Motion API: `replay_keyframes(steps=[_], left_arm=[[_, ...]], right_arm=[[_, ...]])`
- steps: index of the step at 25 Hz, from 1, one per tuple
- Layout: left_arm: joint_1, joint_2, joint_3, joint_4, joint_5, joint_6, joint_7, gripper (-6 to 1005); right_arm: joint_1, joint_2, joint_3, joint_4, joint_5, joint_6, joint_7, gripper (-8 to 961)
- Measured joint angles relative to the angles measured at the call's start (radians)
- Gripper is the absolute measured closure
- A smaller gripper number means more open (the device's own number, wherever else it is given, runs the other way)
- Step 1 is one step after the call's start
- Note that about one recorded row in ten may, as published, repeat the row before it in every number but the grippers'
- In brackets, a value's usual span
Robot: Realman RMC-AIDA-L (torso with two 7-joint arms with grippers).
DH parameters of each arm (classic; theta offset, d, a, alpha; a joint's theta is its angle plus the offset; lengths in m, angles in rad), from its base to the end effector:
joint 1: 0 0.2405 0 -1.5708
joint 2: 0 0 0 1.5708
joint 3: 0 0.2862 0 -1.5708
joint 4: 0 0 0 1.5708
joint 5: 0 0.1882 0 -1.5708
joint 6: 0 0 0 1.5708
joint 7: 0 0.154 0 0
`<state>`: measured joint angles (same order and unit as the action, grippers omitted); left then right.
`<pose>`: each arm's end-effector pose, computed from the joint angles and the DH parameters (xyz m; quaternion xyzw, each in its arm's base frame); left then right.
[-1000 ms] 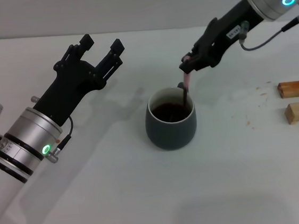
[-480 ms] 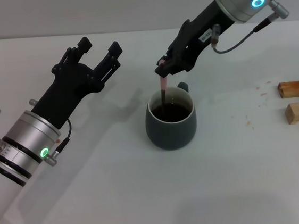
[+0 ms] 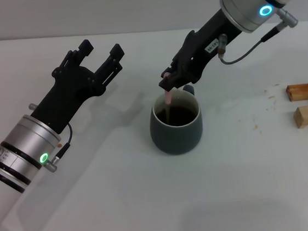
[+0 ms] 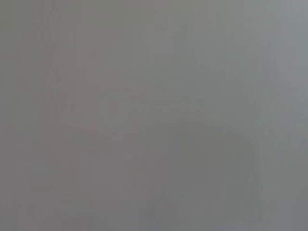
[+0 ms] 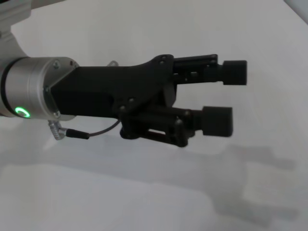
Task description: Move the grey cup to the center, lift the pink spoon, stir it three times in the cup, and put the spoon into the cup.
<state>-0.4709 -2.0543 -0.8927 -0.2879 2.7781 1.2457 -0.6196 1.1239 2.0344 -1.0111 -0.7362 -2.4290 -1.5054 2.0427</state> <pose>-0.2553 0.3397 -0.0547 -0.7707 -0.2522 -0.4571 0.3653 0.1020 0.4283 -0.0419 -0.9852 0.1528 -0.0619 0.0479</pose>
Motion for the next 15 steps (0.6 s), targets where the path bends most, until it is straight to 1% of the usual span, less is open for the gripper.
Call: replay_keyframes(steps=[6, 11, 15], left_arm=[[0.000, 0.001, 0.002, -0.004, 0.000, 0.001, 0.000, 170], [0.000, 0.002, 0.010, -0.005, 0.000, 0.002, -0.006, 169], [0.000, 0.002, 0.012, -0.005, 0.000, 0.005, -0.010, 169]], right_arm=[[-0.028, -0.002, 0.006, -0.034, 0.003, 0.000, 0.017, 731], [-0.065, 0.002, 0.005, -0.105, 0.001, 0.003, 0.043, 626], [-0.118, 0.001, 0.009, -0.203, -0.002, 0.019, 0.078, 541]])
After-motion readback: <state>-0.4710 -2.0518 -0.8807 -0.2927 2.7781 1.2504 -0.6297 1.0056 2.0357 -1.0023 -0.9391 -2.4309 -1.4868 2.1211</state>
